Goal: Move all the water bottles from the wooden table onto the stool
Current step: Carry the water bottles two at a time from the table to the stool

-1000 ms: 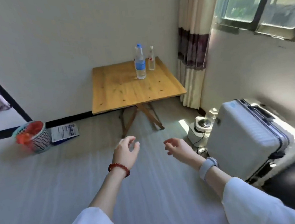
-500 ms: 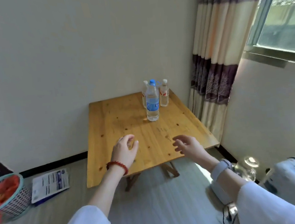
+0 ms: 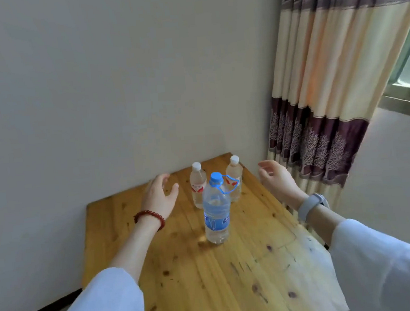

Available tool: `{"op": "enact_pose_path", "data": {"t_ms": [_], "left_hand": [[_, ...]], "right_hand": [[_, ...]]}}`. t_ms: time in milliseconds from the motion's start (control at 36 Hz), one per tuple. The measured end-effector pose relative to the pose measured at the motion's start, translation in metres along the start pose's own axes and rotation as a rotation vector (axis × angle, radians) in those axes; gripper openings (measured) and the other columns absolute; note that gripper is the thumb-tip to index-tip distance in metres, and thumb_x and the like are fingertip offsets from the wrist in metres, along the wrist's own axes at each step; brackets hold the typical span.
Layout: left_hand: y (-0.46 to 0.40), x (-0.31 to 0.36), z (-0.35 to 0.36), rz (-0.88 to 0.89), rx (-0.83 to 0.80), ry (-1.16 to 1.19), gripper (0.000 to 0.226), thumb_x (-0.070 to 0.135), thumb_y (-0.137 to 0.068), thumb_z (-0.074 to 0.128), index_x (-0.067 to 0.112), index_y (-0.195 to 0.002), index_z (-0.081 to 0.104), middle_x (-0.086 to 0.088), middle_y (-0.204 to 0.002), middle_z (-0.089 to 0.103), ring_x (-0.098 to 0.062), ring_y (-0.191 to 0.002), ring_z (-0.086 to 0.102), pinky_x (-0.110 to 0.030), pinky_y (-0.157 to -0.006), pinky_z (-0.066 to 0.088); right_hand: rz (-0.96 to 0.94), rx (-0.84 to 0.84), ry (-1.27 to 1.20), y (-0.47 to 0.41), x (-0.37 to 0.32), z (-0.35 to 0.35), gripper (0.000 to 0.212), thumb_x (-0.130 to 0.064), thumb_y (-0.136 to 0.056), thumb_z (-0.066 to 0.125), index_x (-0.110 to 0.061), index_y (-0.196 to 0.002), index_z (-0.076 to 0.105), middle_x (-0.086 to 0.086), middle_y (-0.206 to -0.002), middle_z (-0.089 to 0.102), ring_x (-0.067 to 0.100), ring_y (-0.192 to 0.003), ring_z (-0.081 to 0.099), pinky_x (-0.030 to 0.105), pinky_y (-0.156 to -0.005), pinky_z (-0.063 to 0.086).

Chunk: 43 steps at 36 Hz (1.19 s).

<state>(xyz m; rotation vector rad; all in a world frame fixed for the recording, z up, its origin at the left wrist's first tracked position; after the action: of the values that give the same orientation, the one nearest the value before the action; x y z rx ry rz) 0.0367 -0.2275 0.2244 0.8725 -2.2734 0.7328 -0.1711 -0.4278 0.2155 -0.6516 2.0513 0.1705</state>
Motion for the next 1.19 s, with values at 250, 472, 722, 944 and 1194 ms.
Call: {"op": "enact_pose_path", "data": {"t_ms": [250, 472, 722, 944, 1194], "left_hand": [[-0.126, -0.090, 0.116, -0.157, -0.271, 0.018, 0.072, 0.039, -0.081, 0.063, 0.019, -0.140, 0.026, -0.006, -0.148, 0.029, -0.023, -0.134, 0.031, -0.040, -0.107, 0.032], [-0.173, -0.132, 0.196, -0.177, -0.500, 0.120, 0.102, 0.042, -0.062, 0.080, 0.027, -0.142, 0.019, 0.000, -0.151, 0.023, -0.021, -0.138, 0.023, -0.044, -0.112, 0.026], [-0.184, -0.141, 0.222, -0.216, -0.424, 0.261, 0.091, 0.038, -0.053, 0.085, 0.036, -0.129, 0.035, 0.017, -0.110, 0.047, -0.010, -0.101, 0.047, -0.028, -0.082, 0.042], [-0.211, -0.105, 0.192, -0.148, -0.270, 0.267, 0.072, 0.041, -0.049, 0.084, 0.044, -0.106, 0.039, 0.020, -0.099, 0.053, -0.007, -0.093, 0.054, -0.022, -0.072, 0.041], [-0.232, 0.031, 0.109, 0.165, 0.020, 0.430, 0.063, 0.030, -0.055, 0.085, 0.040, -0.103, 0.046, 0.023, -0.101, 0.053, 0.001, -0.090, 0.052, -0.010, -0.069, 0.037]], "right_hand": [[0.201, -0.188, 0.123, -0.137, 0.080, 0.085, 0.070, -0.031, -0.083, 0.062, -0.010, -0.140, 0.028, 0.014, -0.141, 0.040, 0.028, -0.128, 0.042, 0.037, -0.100, 0.039], [0.280, -0.317, 0.074, -0.186, 0.137, 0.140, 0.098, -0.033, -0.072, 0.075, -0.021, -0.145, 0.011, 0.007, -0.151, 0.022, 0.024, -0.137, 0.027, 0.039, -0.112, 0.026], [0.276, -0.201, 0.042, -0.195, 0.155, 0.157, 0.081, -0.032, -0.074, 0.074, -0.024, -0.135, 0.021, -0.004, -0.123, 0.044, 0.010, -0.105, 0.042, 0.026, -0.088, 0.039], [0.209, -0.127, 0.032, -0.196, 0.128, 0.119, 0.071, -0.036, -0.071, 0.075, -0.023, -0.127, 0.032, -0.015, -0.101, 0.050, 0.001, -0.084, 0.054, 0.012, -0.067, 0.042], [0.022, 0.111, -0.198, -0.175, 0.056, 0.002, 0.063, -0.030, -0.072, 0.075, -0.027, -0.118, 0.032, -0.016, -0.107, 0.053, -0.010, -0.093, 0.056, 0.008, -0.066, 0.048]]}}
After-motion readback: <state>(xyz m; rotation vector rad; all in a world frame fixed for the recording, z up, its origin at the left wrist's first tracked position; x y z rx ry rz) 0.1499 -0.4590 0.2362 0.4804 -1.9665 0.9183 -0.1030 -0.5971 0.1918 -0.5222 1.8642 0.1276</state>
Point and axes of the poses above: each hand's wrist, its own y-axis away from the middle knuckle, its own z-axis out of the palm, x = y × z, the point moved 2 cm from there along -y, towards the middle knuckle
